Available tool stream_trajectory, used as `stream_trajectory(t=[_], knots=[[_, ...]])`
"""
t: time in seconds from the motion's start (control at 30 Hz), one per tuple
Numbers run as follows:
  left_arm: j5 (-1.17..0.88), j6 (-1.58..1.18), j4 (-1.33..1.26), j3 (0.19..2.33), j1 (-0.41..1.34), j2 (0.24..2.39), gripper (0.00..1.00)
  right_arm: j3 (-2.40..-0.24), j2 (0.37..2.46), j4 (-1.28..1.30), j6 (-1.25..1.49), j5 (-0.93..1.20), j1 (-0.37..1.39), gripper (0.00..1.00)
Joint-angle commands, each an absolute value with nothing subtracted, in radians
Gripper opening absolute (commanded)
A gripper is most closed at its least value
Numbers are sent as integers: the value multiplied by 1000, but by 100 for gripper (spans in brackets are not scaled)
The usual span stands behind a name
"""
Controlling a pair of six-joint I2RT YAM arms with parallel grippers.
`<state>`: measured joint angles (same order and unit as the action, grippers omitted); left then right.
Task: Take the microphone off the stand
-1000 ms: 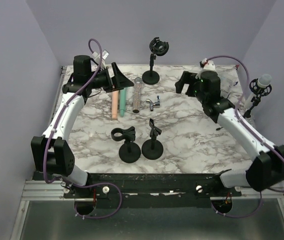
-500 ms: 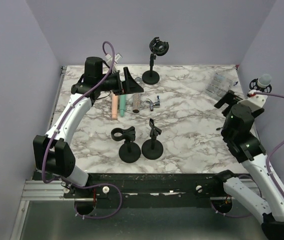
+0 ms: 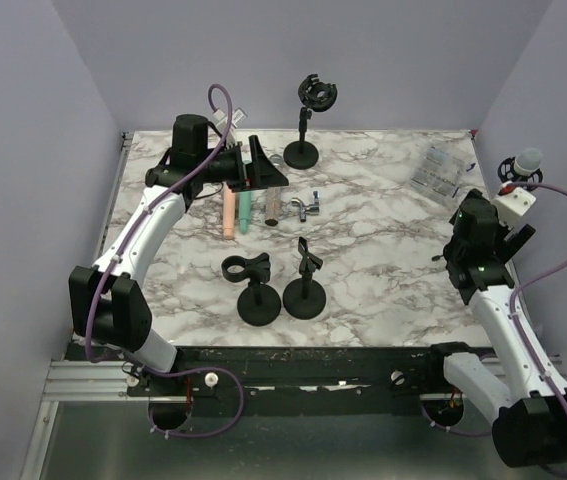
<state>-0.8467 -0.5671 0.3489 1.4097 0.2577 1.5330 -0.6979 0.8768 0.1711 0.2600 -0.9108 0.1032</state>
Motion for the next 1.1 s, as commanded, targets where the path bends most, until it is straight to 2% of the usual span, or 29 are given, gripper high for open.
stream_trajectory(t=[0.0,0.1,0.23,0.53,0.63,0.73,0.87,0.97,1.07], knots=[[-851,-548,366,1429,262,1555,99,-660,923,15,173,-827,20,100],[-850,-548,369,1430,262,1547,98,-636,965,-95,123,-808,-32,100],[-860,-557,361,1431,262,1536,98,-620,1019,-195,131,-679,-120,98],[-864,-565,350,1425,261,1518,98,-537,1116,-472,98,-592,-137,92],[-860,-563,350,1422,262,1518,99,-518,1152,-530,115,-602,-142,82],[-862,-564,351,1423,262,1526,98,-515,1189,-557,124,-594,-150,77],[-862,-566,348,1421,262,1522,99,-508,1207,-570,134,-589,-153,56],[-859,-562,351,1420,262,1521,99,-502,1189,-559,131,-547,-152,44],[-858,-561,351,1421,262,1519,98,-490,1149,-545,137,-487,-153,41]])
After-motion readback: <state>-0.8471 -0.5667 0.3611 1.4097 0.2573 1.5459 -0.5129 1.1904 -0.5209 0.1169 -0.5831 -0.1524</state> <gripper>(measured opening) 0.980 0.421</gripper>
